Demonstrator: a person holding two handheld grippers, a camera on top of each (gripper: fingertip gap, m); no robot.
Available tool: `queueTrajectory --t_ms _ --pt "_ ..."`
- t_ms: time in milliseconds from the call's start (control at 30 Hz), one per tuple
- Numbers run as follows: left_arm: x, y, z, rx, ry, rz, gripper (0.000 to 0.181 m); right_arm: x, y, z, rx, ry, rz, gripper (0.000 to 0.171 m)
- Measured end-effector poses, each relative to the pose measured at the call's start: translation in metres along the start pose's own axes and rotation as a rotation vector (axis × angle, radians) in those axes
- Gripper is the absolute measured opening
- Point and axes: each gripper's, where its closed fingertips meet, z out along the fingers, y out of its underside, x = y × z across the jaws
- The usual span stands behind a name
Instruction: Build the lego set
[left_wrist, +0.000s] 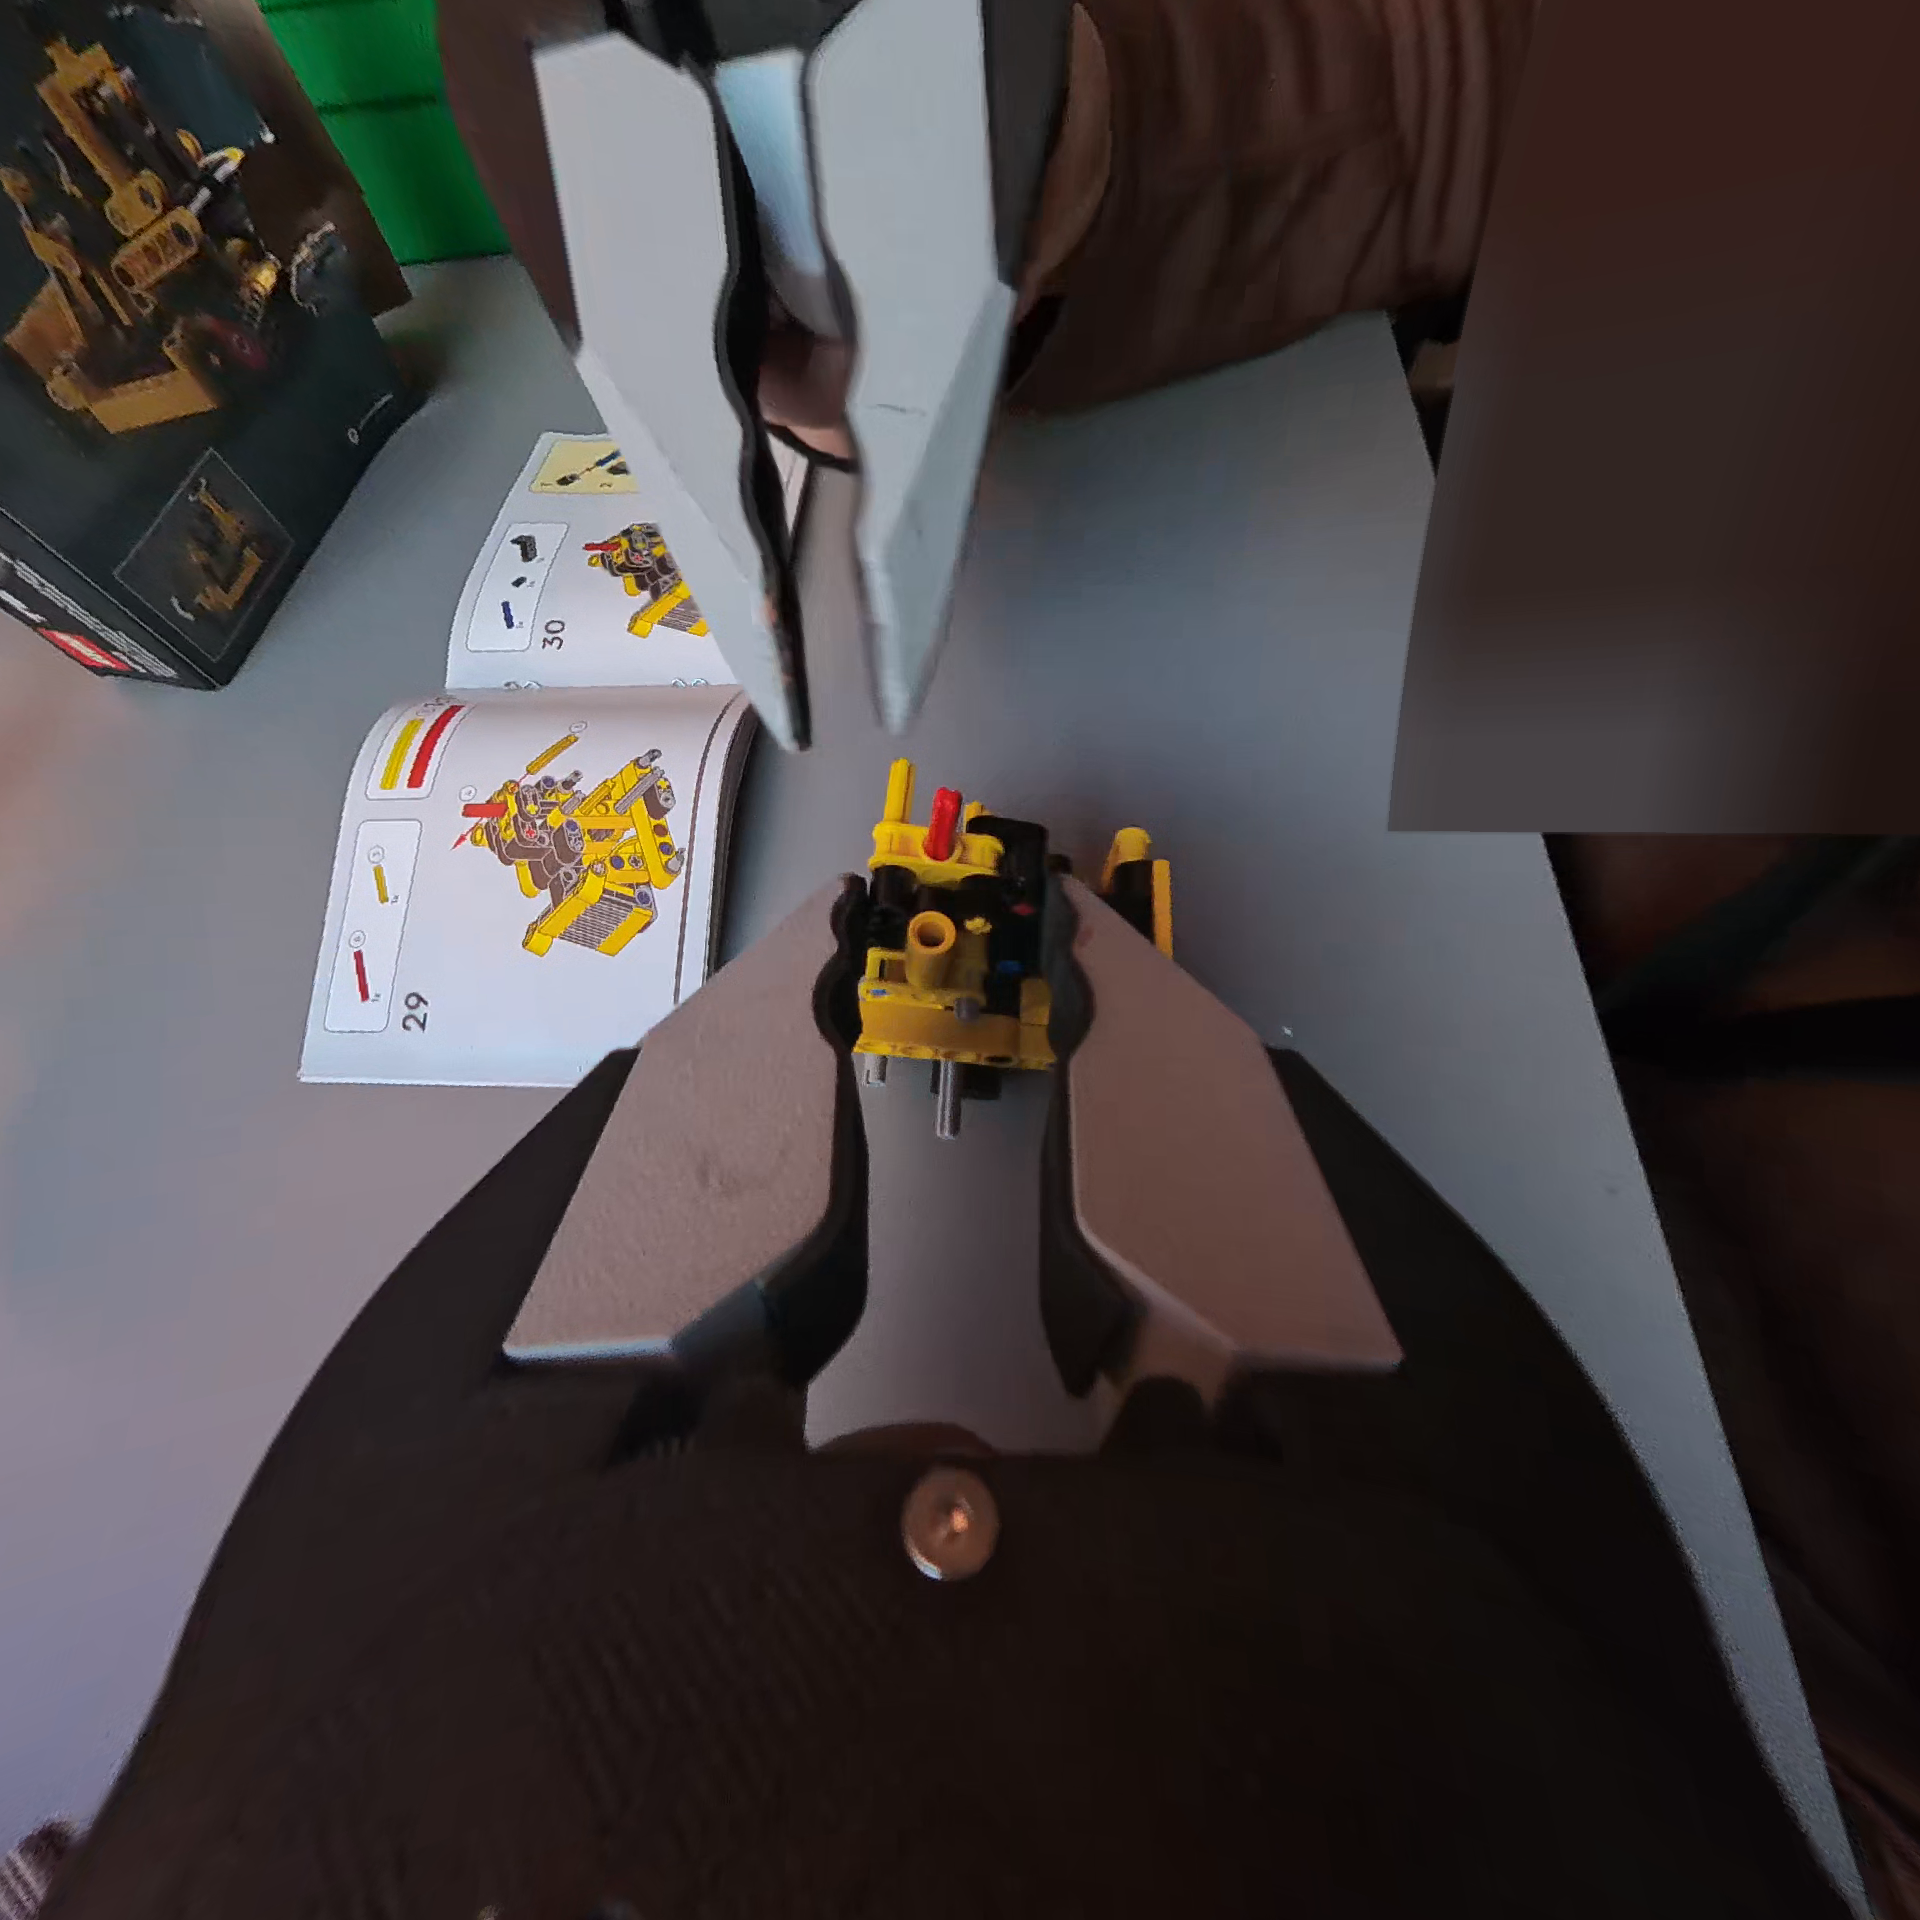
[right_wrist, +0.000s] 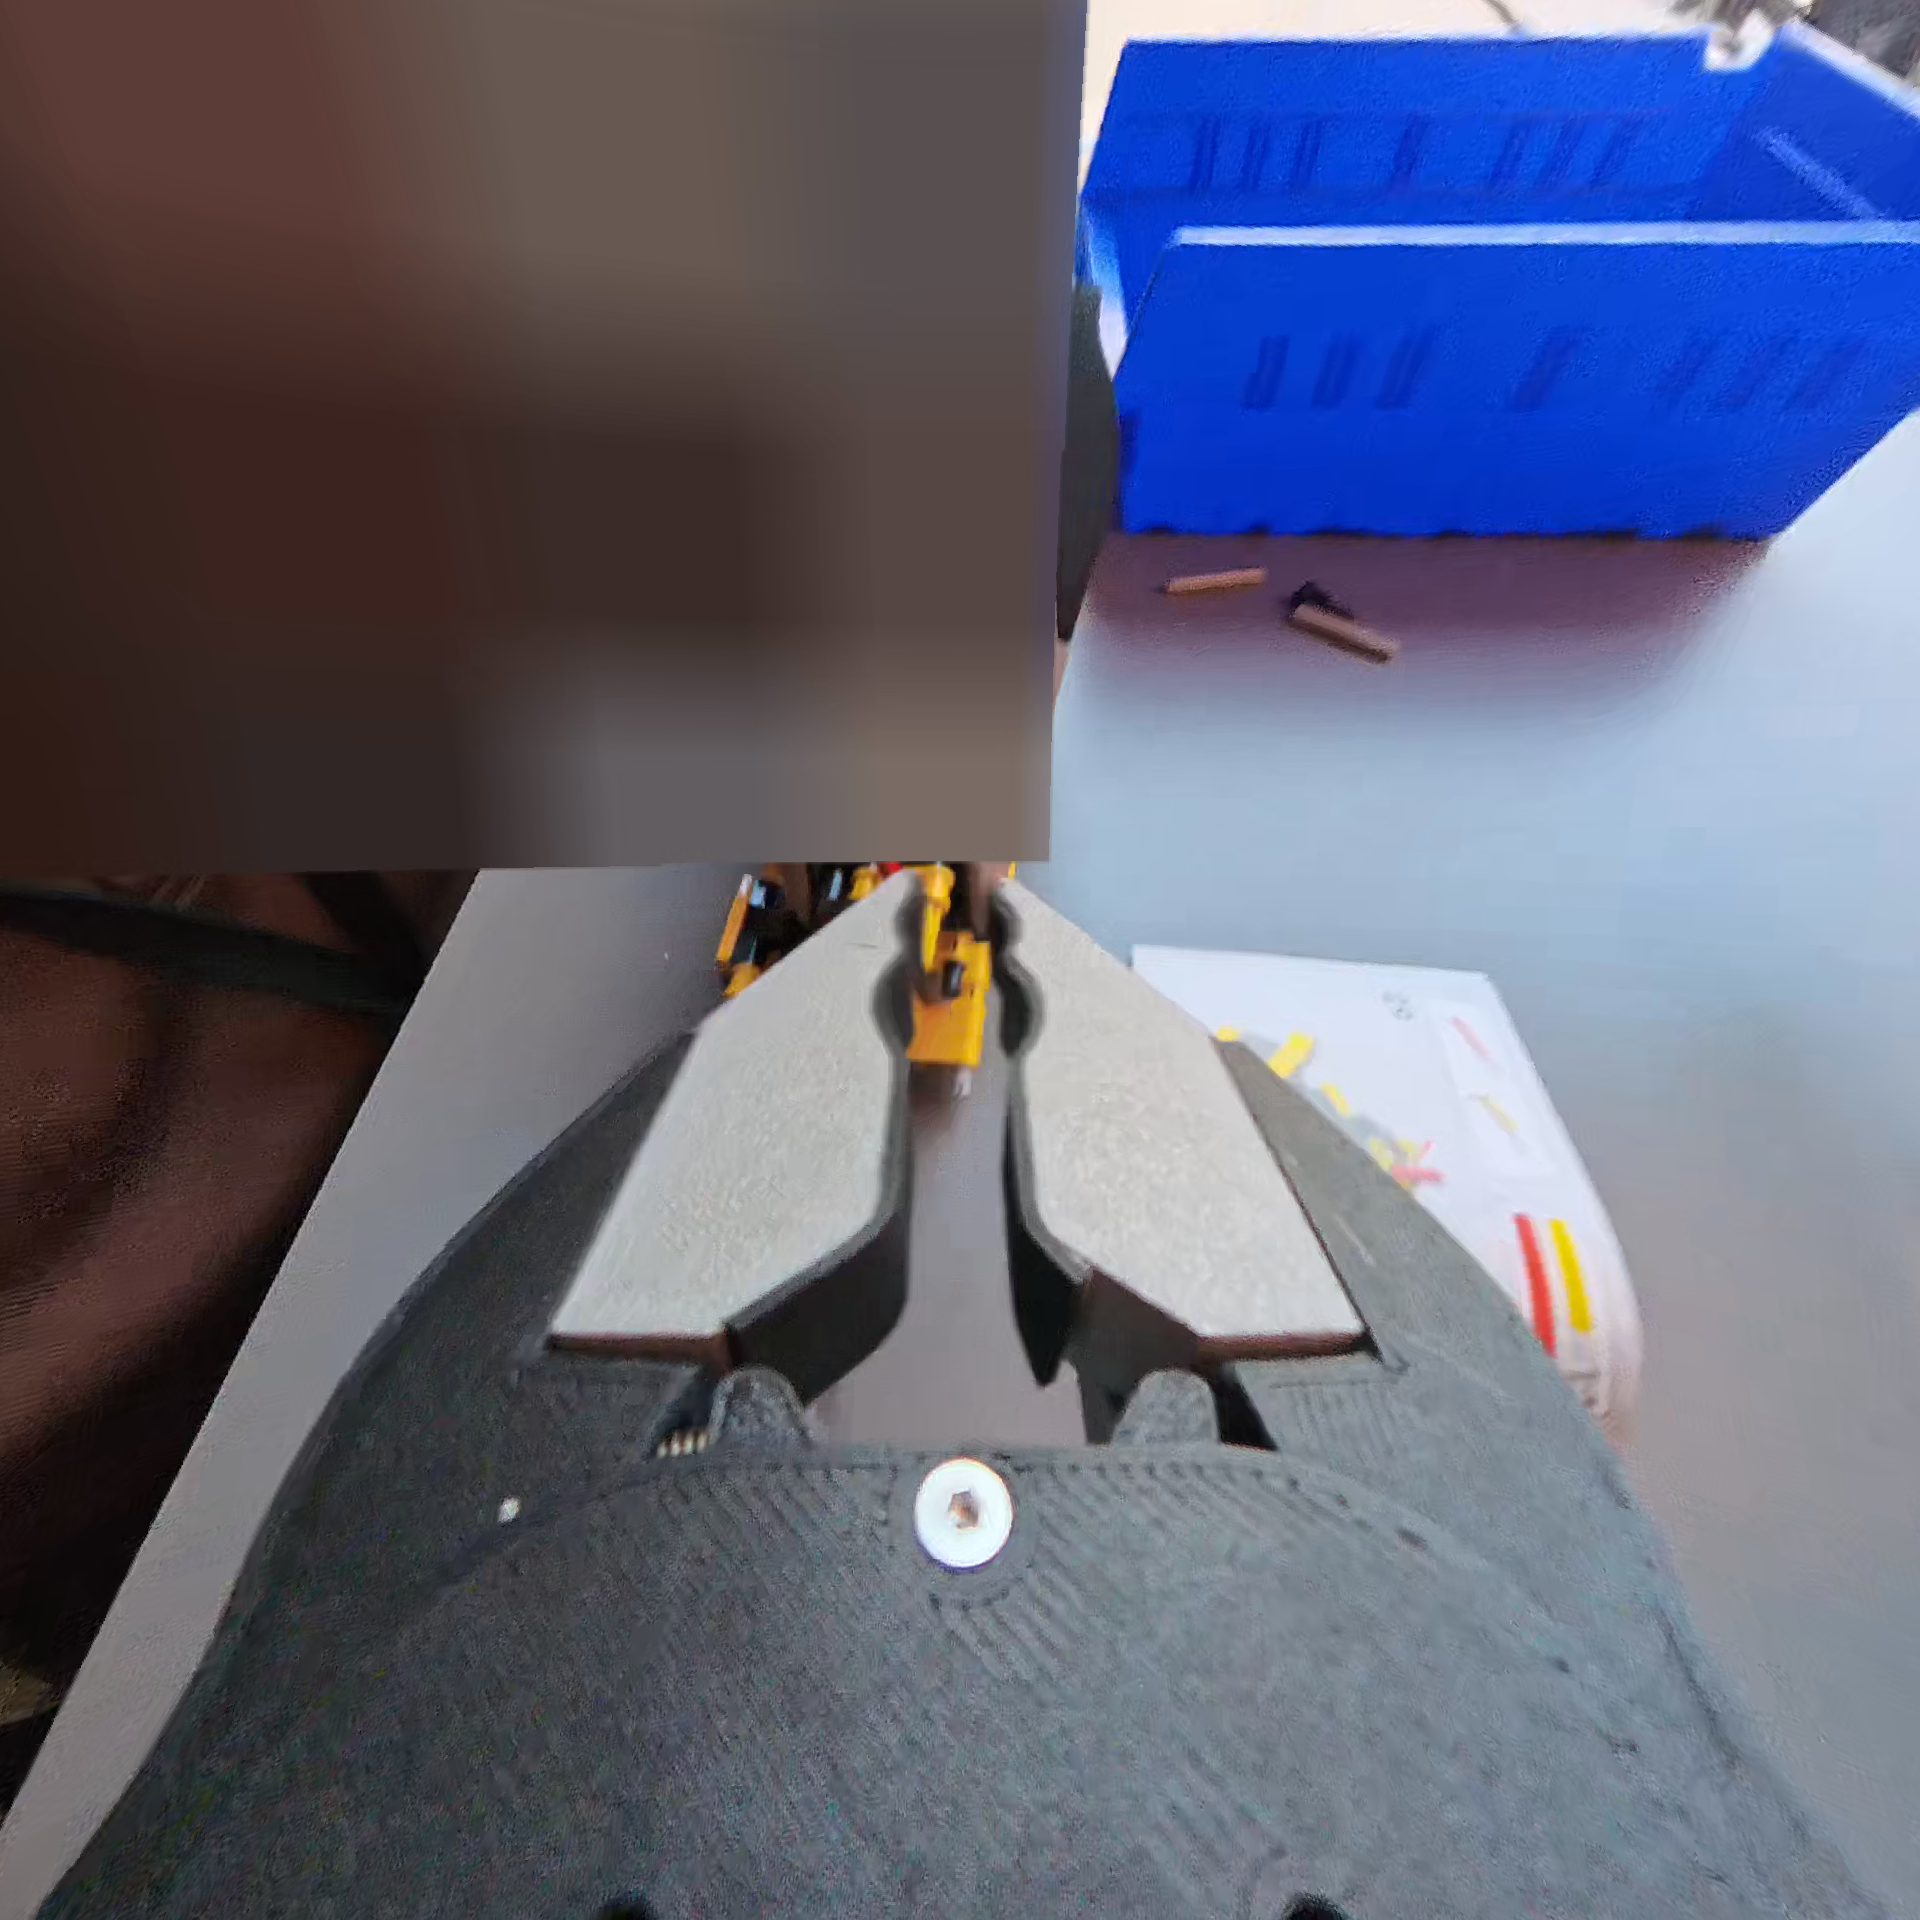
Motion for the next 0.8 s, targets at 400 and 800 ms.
queueTrajectory --t_ms 400,800 --pt "0.000 0.004 0.000 0.031 0.033 -0.076 0.031 -0.004 0.026 0.013 -0.061 0.073 0.019 0.001" --pt "0.000 0.004 0.001 0.030 0.040 -0.097 0.031 -0.002 0.018 0.008 -0.032 0.100 0.005 0.000"
